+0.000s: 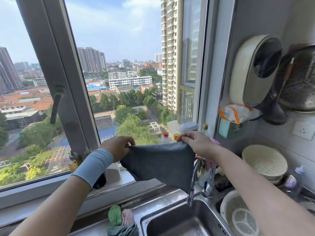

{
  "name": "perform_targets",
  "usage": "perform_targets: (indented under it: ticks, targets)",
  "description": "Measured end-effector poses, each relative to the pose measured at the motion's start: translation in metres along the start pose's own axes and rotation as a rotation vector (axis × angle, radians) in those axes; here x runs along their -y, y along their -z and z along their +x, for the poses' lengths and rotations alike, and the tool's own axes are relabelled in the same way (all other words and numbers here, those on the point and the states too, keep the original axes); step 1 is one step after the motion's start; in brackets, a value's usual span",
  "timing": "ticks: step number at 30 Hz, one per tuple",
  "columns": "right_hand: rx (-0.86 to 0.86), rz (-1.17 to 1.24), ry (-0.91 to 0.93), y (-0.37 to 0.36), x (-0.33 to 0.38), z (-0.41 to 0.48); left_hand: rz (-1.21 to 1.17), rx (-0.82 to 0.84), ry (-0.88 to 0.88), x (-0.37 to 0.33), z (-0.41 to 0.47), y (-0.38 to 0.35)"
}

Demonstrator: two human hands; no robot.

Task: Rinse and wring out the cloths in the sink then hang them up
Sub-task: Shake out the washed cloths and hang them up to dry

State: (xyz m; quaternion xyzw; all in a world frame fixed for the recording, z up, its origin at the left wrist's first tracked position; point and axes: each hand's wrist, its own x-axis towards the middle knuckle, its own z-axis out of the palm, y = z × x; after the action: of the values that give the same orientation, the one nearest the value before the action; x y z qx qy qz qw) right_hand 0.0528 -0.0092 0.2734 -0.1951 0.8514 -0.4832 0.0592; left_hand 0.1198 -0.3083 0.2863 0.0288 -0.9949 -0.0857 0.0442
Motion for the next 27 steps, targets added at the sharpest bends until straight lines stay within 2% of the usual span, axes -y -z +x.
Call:
perform_targets:
  ticks: [3,6,8,10,13,16,19,21,24,27]
  targets:
    - [0.1,-0.097,-0.015,0.016,-0.006,-0.011,0.025,0.01,-0.048,-0.002,0.006,0.008]
    - [-0.032,-0.286,0.019,0.031,-0.013,-0.012,-0.007,0.034,-0.135,-0.009,0.012,0.012]
    - [-0.138,-0.311,0.032,0.045,-0.016,-0.015,-0.074,0.01,-0.192,-0.016,0.018,0.015]
    - [-0.163,-0.142,0.007,0.063,-0.021,-0.018,-0.234,-0.025,-0.228,-0.023,0.026,0.015]
    - [-0.147,0.173,-0.07,0.091,-0.034,-0.028,-0.627,0.013,-0.25,-0.037,0.039,0.015]
    - [-0.191,0.316,-0.176,0.112,-0.051,-0.031,-0.703,0.051,-0.203,-0.054,0.062,0.011]
    - [-0.338,0.333,-0.222,0.129,-0.07,-0.026,-0.747,0.092,-0.154,-0.076,0.09,0.006]
    - [-0.412,0.298,-0.228,0.138,-0.084,-0.02,-0.668,0.048,-0.134,-0.094,0.11,0.004]
    - [-0.487,0.162,-0.245,0.149,-0.106,-0.005,-0.393,-0.03,-0.122,-0.123,0.143,0.001]
    - [-0.559,-0.158,-0.321,0.153,-0.129,0.011,-0.037,-0.225,-0.04,-0.152,0.166,-0.017]
